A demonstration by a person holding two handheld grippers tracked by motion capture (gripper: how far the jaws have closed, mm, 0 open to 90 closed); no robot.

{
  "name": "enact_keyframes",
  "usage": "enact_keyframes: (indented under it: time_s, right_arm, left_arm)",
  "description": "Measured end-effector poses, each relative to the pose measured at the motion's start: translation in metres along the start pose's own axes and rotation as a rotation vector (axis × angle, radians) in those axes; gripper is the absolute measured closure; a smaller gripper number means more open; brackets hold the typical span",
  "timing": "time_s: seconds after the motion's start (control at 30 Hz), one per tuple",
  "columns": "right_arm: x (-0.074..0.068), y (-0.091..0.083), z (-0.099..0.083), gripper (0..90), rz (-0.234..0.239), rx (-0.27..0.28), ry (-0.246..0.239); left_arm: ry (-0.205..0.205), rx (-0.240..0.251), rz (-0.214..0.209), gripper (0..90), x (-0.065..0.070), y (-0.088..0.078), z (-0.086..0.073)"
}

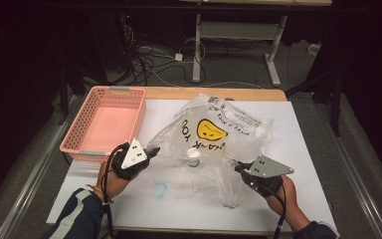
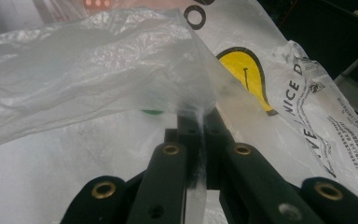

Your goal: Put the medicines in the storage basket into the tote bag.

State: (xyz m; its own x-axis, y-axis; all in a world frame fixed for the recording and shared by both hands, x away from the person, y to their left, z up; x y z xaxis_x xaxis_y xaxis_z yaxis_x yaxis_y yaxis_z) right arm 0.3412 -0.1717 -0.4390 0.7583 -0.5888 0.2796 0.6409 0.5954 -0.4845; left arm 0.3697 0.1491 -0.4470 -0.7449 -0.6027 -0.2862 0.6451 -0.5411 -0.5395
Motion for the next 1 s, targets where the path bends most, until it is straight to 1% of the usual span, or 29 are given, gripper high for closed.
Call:
enact_keyframes:
  time_s: [0.1,0.13,0.2,0.27,0.3,0.37,0.4,0.47,0.53,0.57,0.6,0.7,0.73,0.8,0.87,0.9,0.93,1.0]
  right_arm:
    - [0.002,0.001,0.0,90.0,-0.007,0.008,0.006]
    - [0.002,0.001,0.0,90.0,-0.002,0.014,0.006]
    - [0.003,0.001,0.0,90.0,-0.012,0.018,-0.006]
    - [0.005,-0.002,0.003,90.0,-0.008,0.037,0.005]
    - [0.005,-0.002,0.003,90.0,-0.008,0.037,0.005]
    - [0.008,-0.008,0.009,90.0,-0.013,0.064,0.011]
    - [0.009,-0.01,0.01,90.0,-0.022,0.067,0.009]
    - [0.01,-0.012,0.012,90.0,-0.027,0.074,0.007]
    - [0.012,-0.019,0.018,90.0,-0.035,0.098,0.011]
    - [0.012,-0.019,0.018,90.0,-0.035,0.098,0.011]
    - [0.012,-0.024,0.023,90.0,-0.041,0.117,0.003]
    - [0.011,-0.028,0.027,90.0,-0.037,0.132,-0.001]
    - [0.01,-0.03,0.03,90.0,-0.04,0.14,-0.011]
    - [0.009,-0.035,0.036,90.0,-0.034,0.16,-0.012]
    - [0.008,-0.037,0.041,90.0,-0.034,0.172,-0.019]
    - [0.008,-0.037,0.041,90.0,-0.034,0.172,-0.019]
    - [0.007,-0.04,0.047,90.0,-0.031,0.183,-0.016]
    - [0.008,-0.041,0.051,90.0,-0.037,0.195,-0.023]
  left_arm:
    - [-0.003,0.009,0.002,87.3,0.001,0.0,0.0]
    - [-0.005,0.017,0.0,87.3,0.001,-0.001,0.001]
    - [-0.011,0.039,-0.004,87.3,0.002,-0.003,0.004]
    - [-0.015,0.058,-0.006,87.3,0.002,-0.004,0.008]
    - [-0.014,0.069,-0.005,87.3,0.002,-0.005,0.01]
    - [-0.01,0.084,-0.004,87.3,0.003,-0.008,0.014]
    - [-0.011,0.092,-0.009,87.3,0.003,-0.009,0.016]
    - [-0.019,0.11,-0.015,87.2,0.003,-0.013,0.019]
    - [-0.022,0.123,-0.013,87.3,0.002,-0.017,0.021]
    - [-0.023,0.129,-0.009,87.3,0.002,-0.019,0.022]
    - [-0.023,0.137,-0.006,87.3,0.002,-0.022,0.024]
    - [-0.02,0.163,0.007,87.3,0.001,-0.033,0.028]
    - [-0.017,0.17,0.01,87.3,0.001,-0.036,0.03]
    - [-0.013,0.185,0.018,87.3,0.0,-0.043,0.033]
    - [-0.016,0.206,0.018,87.3,0.0,-0.051,0.037]
    - [-0.012,0.214,0.018,87.3,-0.001,-0.055,0.04]
    - [-0.006,0.226,0.025,87.3,-0.001,-0.059,0.043]
    - [0.0,0.242,0.031,87.3,-0.001,-0.064,0.047]
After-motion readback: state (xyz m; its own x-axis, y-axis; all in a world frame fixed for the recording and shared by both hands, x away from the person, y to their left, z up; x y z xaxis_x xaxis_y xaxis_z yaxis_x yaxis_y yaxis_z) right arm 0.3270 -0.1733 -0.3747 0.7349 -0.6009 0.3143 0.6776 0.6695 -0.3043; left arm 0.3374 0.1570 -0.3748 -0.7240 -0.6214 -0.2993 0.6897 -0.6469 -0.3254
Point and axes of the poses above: each handheld gripper's, and its own axes: y roughly forward along the jaws, z roughly out of its top, x roughly to its right, the point moved 5 cm from there along y, roughly forward along the jaws, and after that the axes turned 2 degrees about -x, right-handed, at the moved point
